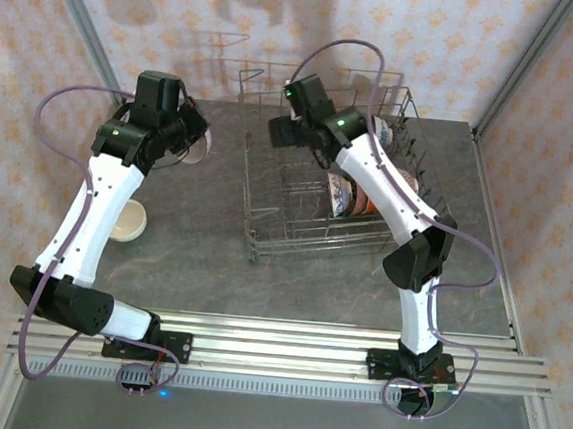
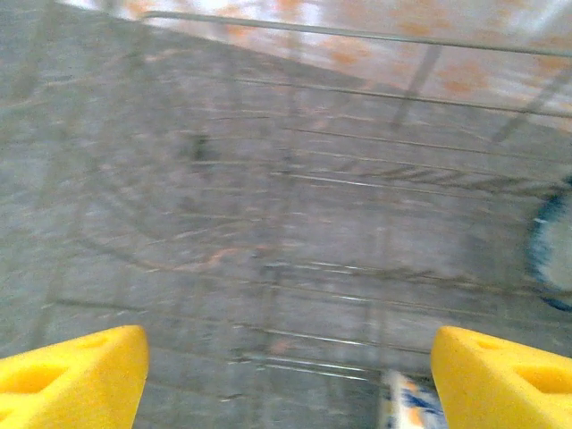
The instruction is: Load the bowls into the dish rack
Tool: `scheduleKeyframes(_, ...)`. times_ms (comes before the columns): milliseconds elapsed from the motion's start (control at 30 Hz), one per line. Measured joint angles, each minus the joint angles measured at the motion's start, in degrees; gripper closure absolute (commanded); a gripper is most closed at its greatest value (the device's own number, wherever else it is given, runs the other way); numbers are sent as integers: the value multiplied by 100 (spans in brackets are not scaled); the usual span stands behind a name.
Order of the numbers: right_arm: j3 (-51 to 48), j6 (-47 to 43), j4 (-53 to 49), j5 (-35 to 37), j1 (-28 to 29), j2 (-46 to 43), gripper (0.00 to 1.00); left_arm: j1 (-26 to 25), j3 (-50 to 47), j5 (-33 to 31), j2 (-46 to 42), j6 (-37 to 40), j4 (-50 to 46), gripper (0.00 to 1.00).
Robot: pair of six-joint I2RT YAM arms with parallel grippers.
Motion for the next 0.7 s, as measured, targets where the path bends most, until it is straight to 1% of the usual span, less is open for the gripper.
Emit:
scheduleKeyframes(100, -369, -13, 476, -190, 271, -199, 20, -164, 299, -157, 170, -334, 177, 100)
scheduleKeyframes(333, -1327, -9, 1683, -404, 575, -791, 22, -573, 809, -557, 610, -883, 367, 100)
scheduleKeyframes(567, -2105, 79, 2957, -391, 848, -1038, 25, -767, 874, -704, 734, -1244, 428, 100)
scheduleKeyframes(700, -2273, 186, 3353, -155, 887, -1038, 28, -772, 874, -693, 737, -1432, 522, 100)
